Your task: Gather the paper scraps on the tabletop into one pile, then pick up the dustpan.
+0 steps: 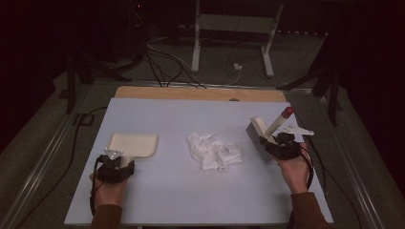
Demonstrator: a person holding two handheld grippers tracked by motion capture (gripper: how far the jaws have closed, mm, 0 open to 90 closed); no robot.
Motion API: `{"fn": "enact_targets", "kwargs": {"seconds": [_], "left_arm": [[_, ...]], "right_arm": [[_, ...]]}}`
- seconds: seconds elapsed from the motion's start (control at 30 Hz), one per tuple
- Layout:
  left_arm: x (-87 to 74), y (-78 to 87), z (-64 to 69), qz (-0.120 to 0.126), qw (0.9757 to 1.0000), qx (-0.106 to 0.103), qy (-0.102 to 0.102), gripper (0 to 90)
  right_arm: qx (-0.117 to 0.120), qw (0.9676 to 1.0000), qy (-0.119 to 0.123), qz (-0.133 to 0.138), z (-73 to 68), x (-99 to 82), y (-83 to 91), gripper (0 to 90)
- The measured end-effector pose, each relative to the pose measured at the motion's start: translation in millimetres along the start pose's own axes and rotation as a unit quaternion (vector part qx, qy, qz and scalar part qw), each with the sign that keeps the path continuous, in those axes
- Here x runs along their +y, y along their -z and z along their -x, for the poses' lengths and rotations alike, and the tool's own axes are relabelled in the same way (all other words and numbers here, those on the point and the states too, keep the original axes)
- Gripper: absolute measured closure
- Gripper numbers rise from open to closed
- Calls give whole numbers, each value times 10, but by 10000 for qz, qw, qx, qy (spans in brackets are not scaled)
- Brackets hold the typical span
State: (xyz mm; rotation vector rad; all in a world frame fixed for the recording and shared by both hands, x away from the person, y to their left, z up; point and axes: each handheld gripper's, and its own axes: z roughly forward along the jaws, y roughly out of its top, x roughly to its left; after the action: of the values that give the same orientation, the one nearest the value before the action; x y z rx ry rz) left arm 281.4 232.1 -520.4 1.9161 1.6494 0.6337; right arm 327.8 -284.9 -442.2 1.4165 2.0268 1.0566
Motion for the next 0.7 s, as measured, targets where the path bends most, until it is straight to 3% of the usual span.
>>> {"fn": "enact_targets", "kwargs": {"seconds": [0.37, 0.5, 0.7], "left_arm": [[10, 14, -20, -79, 9999, -64, 54, 655], [21, 17, -16, -109, 9999, -41, -11, 662], [43, 48, -74, -128, 9996, -224, -121, 669]], "right_arm": [[-13, 10000, -18, 30, 9, 2, 11, 671], [-11, 10000, -49, 19, 18, -1, 8, 671], [-18, 10000, -79, 18, 35, -7, 4, 671]]}}
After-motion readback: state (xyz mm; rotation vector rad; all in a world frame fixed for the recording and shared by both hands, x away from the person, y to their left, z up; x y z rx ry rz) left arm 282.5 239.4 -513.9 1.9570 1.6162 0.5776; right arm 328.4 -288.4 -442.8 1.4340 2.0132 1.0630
